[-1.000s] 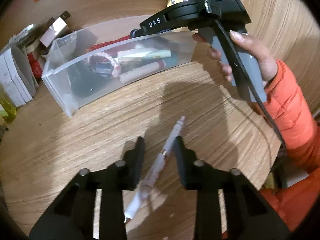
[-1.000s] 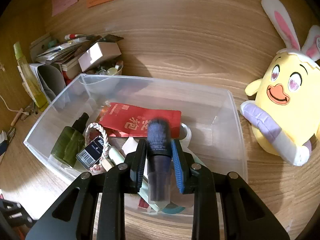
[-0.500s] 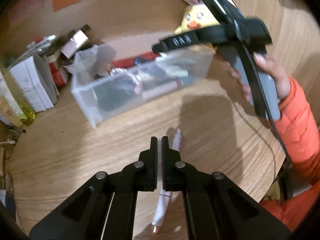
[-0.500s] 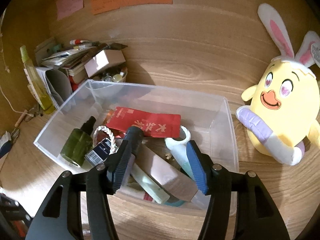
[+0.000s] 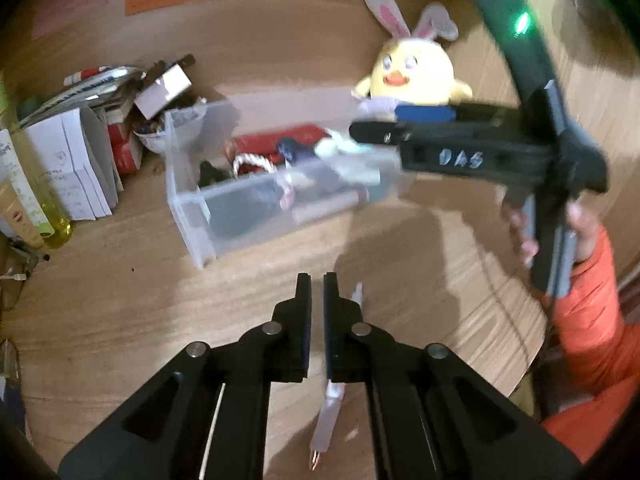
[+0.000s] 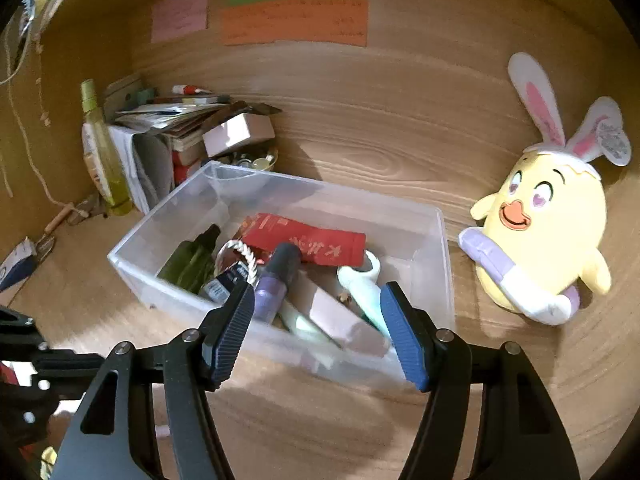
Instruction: Organize objects
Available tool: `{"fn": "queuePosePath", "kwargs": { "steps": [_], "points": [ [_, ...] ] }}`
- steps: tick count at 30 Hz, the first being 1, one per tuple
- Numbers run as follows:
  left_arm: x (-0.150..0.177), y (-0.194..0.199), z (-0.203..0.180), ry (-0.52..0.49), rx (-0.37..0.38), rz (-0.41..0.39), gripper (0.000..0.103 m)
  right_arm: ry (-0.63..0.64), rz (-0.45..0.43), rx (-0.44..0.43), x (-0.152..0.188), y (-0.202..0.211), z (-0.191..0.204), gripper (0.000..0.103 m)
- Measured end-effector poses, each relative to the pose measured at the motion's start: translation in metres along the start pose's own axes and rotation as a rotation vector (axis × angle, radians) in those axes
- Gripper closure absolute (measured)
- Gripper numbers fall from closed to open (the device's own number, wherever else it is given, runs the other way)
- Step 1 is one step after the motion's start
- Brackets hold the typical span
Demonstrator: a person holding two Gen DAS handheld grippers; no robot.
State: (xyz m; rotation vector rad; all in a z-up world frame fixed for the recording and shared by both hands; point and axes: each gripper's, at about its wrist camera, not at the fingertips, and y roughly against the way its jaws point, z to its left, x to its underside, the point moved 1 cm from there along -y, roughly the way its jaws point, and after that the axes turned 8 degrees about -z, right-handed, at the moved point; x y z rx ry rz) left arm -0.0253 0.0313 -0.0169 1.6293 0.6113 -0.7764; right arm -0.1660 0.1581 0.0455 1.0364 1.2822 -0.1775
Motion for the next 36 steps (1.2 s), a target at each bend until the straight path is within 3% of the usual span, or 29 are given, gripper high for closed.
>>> {"fn": "queuePosePath", "kwargs": {
  "steps": [5,10,15,18,24,36],
  "points": [
    [0.022,-0.015,-0.011,-0.024,0.025,0.101,0.086,0.004,-0.009,-0.041,0.015,0.019,0.006,0.037],
    [0.032,-0.031,-0.016,-0.039,0.036,0.162,0.085,0.018,-0.011,-0.076,0.03,0.034,0.015,0.037],
    [0.032,-0.036,-0.025,-0.099,0.01,0.144,0.089,0.006,-0.011,-0.091,0.041,0.045,0.017,0.036],
    [0.03,-0.036,-0.021,-0.075,-0.004,0.138,0.092,-0.009,-0.005,-0.09,0.046,0.046,0.014,0.036],
    [0.016,-0.018,-0.013,-0.009,-0.025,0.049,0.092,-0.041,0.005,-0.108,0.052,0.048,0.011,0.036],
    [-0.052,0.01,0.016,0.089,-0.029,-0.129,0.092,-0.053,-0.058,-0.12,0.036,0.059,0.01,0.036]
  ]
}}
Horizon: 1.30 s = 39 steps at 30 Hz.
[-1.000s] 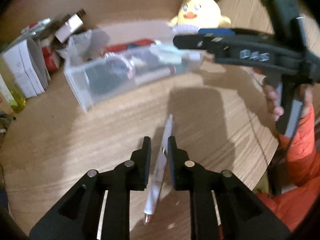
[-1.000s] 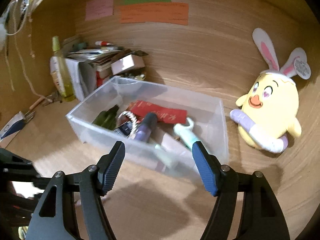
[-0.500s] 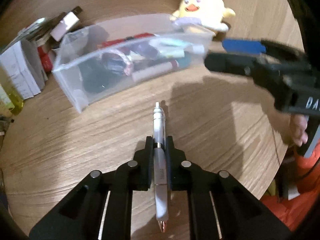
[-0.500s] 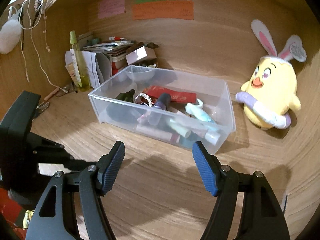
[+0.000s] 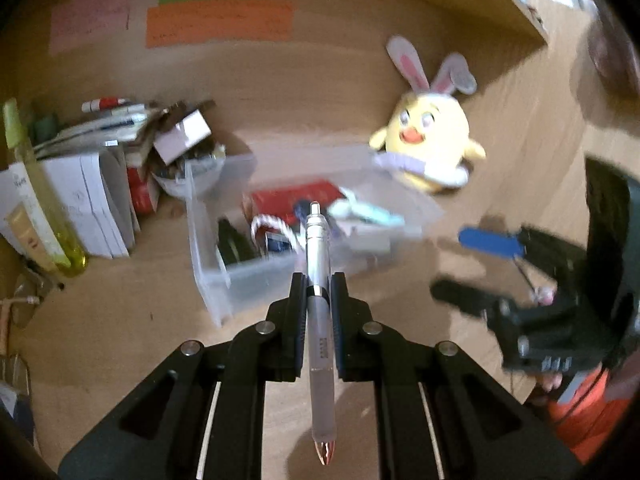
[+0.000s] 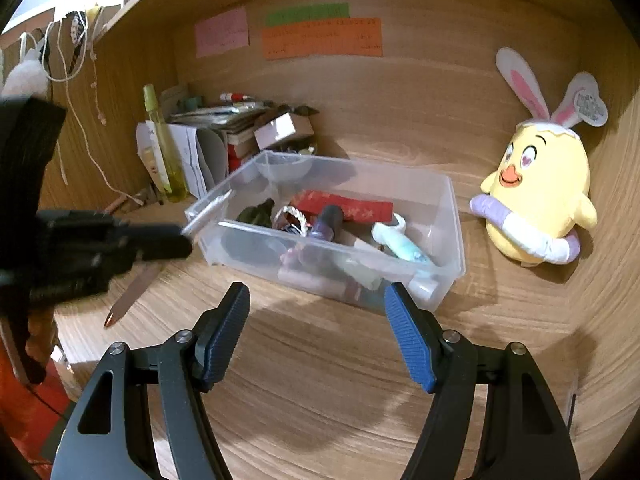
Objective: Organize objects
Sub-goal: 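Lower the white pen into the clear box and open the left gripper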
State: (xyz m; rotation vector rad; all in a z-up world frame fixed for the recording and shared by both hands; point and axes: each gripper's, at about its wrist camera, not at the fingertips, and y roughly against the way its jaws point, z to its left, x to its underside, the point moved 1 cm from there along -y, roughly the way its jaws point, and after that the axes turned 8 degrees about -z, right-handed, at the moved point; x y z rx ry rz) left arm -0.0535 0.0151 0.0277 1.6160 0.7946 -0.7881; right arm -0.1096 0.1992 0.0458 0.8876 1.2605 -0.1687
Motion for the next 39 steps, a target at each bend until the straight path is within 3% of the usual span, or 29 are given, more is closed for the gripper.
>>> {"fn": "queuePosePath", "kwargs": {
  "steps": [5,10,21,27,39],
  "points": [
    [-0.027,-0.021,0.011,0.009,-0.022,0.005,0.092,-0.01,-0.017,0.002,-0.003,0.001,0.0,0.035],
    [-0.042,-0.056,0.018,-0.012,-0.06,0.059,0.092,-0.033,-0.035,0.011,-0.004,0.002,-0.003,0.029],
    [-0.049,-0.109,0.031,-0.016,-0.078,0.146,0.092,-0.07,-0.042,0.05,-0.002,0.001,-0.015,0.028],
    [-0.052,-0.102,0.03,-0.011,-0.086,0.111,0.092,-0.082,-0.041,0.058,-0.004,0.0,-0.016,0.028],
    [-0.033,-0.051,0.008,-0.023,-0.076,-0.001,0.092,-0.086,-0.035,0.073,-0.004,-0.004,-0.013,0.028]
  ]
}}
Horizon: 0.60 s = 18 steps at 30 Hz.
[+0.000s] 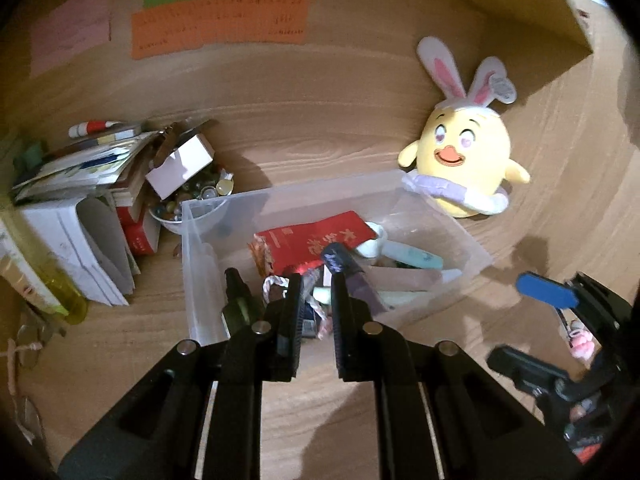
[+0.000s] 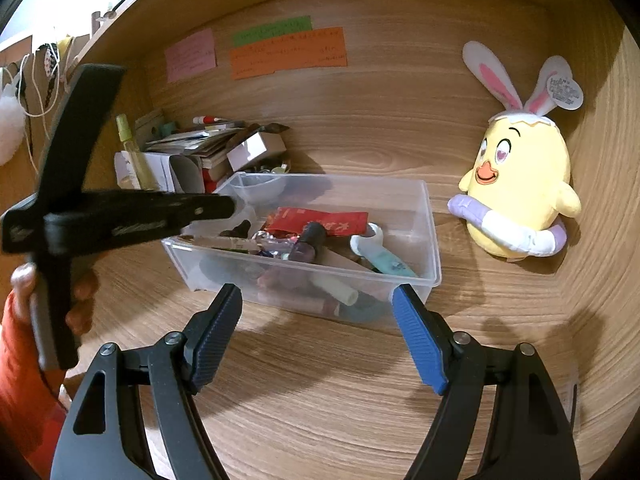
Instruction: Organize objects
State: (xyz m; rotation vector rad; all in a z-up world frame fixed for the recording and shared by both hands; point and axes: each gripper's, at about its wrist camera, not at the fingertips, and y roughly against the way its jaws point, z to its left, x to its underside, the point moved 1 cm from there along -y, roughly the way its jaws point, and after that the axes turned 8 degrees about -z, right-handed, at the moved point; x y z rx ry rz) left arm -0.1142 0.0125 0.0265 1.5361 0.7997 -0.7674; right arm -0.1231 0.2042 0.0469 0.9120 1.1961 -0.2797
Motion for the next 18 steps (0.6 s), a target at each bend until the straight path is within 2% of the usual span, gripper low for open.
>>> {"fn": "queuePosePath", "kwargs": {
  "steps": [3,6,11,13,15,18],
  "points": [
    [0.007,0.009,-0.004,0.004,0.001,-0.018,0.092,-0.004,0.001,0.0,0.0,0.0,0.0,0.028],
    [0.016,0.015,-0.007,0.009,-0.006,-0.031,0.085,-0.004,-0.002,0.005,-0.001,-0.001,0.0,0.028],
    [0.029,0.023,-0.011,0.014,-0.012,-0.059,0.049,0.006,-0.006,0.014,-0.002,-0.002,0.001,0.027],
    [0.032,0.027,-0.011,0.017,-0.004,-0.073,0.042,0.012,-0.007,0.019,-0.002,-0.003,0.002,0.025],
    [0.033,0.03,-0.012,0.017,-0.008,-0.084,0.035,0.018,-0.015,0.028,-0.001,-0.002,0.004,0.019],
    [0.036,0.036,-0.011,0.027,-0.018,-0.1,0.024,0.022,-0.021,0.038,-0.001,-0.002,0.004,0.017]
  ]
}}
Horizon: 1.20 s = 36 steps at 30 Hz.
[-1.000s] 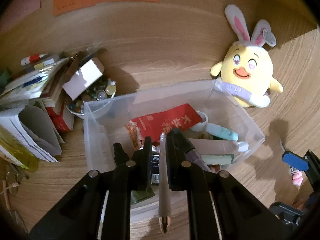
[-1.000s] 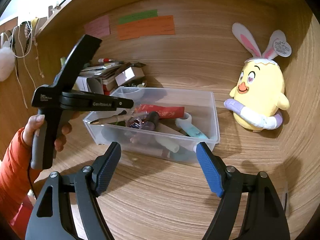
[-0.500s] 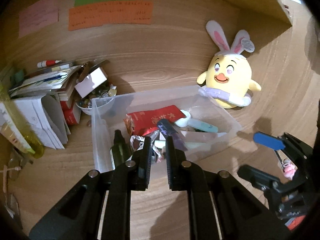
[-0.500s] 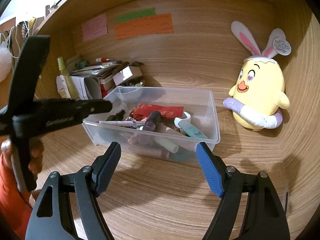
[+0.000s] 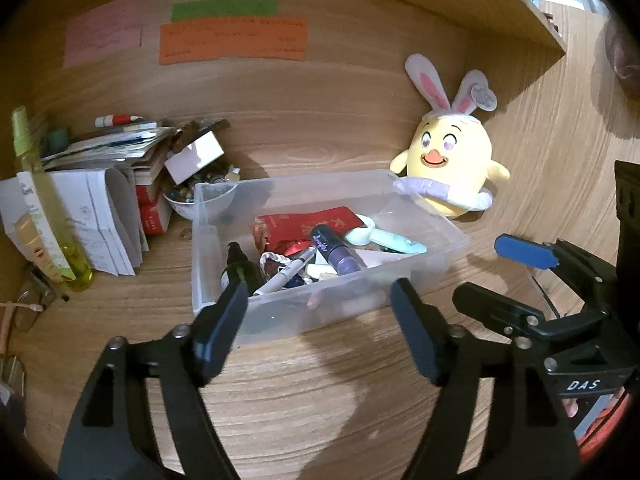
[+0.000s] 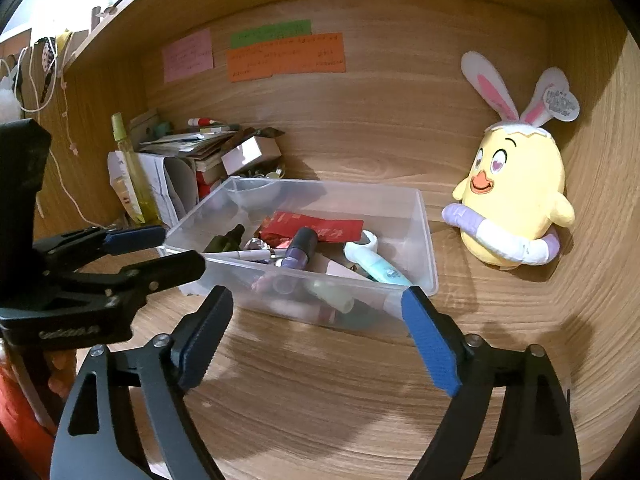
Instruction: Organize objects
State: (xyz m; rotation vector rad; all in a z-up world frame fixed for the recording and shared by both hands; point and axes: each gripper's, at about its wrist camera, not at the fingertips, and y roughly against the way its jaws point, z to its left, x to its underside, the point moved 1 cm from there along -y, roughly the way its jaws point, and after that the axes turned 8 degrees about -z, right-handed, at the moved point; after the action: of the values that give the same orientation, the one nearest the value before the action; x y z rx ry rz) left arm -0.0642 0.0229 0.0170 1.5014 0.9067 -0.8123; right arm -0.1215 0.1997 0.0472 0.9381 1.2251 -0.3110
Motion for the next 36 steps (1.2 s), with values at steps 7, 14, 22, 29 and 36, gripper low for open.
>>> {"fn": "queuePosePath", "kwargs": {
  "steps": [7,14,22,29,36],
  "points": [
    [0.008,0.011,0.001,0.009,-0.021,-0.037,0.008,-0.014,-0.002,0.012,0.001,-0.001,-0.002,0.013],
    [0.013,0.014,0.002,0.028,-0.027,-0.039,0.006,-0.018,0.001,0.015,0.002,0.001,-0.004,0.012],
    [0.015,0.015,0.005,0.048,-0.048,-0.034,0.006,-0.017,0.003,0.016,0.003,0.001,-0.005,0.011],
    [0.016,0.016,0.006,0.047,-0.064,-0.037,0.006,-0.015,0.008,0.017,0.006,0.002,-0.003,0.01],
    [0.016,0.015,0.004,0.044,-0.06,-0.037,0.006,-0.019,0.006,0.019,0.006,0.003,-0.003,0.01]
  ]
}}
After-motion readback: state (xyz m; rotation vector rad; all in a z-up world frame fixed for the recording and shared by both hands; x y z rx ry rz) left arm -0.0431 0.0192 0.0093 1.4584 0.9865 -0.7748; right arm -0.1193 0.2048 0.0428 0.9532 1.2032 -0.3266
